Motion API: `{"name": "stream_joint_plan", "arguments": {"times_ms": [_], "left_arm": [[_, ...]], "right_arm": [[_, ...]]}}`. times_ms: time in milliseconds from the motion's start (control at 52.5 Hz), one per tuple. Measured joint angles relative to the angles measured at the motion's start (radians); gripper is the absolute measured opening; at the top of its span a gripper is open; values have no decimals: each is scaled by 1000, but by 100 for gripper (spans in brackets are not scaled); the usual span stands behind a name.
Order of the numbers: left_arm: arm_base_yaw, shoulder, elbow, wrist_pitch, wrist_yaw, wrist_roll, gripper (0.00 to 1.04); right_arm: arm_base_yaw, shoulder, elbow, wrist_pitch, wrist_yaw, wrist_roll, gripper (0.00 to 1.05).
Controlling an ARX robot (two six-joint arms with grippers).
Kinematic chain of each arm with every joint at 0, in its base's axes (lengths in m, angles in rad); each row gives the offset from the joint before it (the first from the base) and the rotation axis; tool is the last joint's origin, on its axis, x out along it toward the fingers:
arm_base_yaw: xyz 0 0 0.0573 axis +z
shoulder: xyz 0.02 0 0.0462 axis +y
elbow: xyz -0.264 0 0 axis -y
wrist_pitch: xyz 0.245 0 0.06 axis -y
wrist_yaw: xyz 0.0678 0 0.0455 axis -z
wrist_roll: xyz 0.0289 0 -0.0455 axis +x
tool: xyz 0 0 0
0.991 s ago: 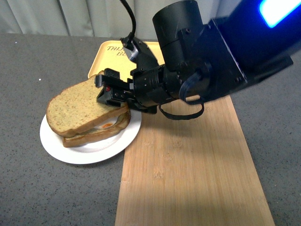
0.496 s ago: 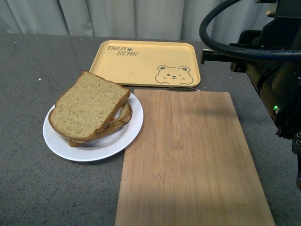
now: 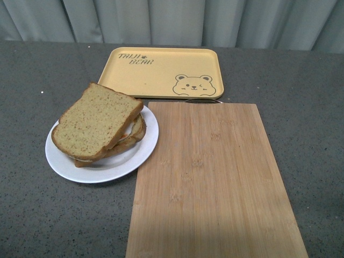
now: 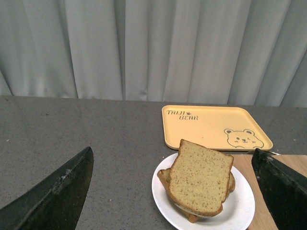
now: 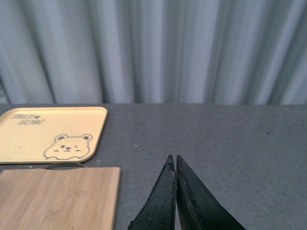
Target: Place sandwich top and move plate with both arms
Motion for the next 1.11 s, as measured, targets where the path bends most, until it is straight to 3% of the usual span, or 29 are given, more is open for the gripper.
{"name": "stream_joint_plan", "arguments": {"times_ms": [152,229,515,1105], "left_arm": [[0,1,0,0,-3,0,98],[0,1,0,0,-4,0,98],[0,1,0,0,-3,0,98],[0,1,0,0,-3,0,98]], "right_arm": [[-25,-150,-19,-120,-29,-1,1],[-75,-240,-24,-205,-105,-2,1],[-108,-583,-28,-528,-108,-2,1],[-108,-940,-31,-863,-111,-2,1]]}}
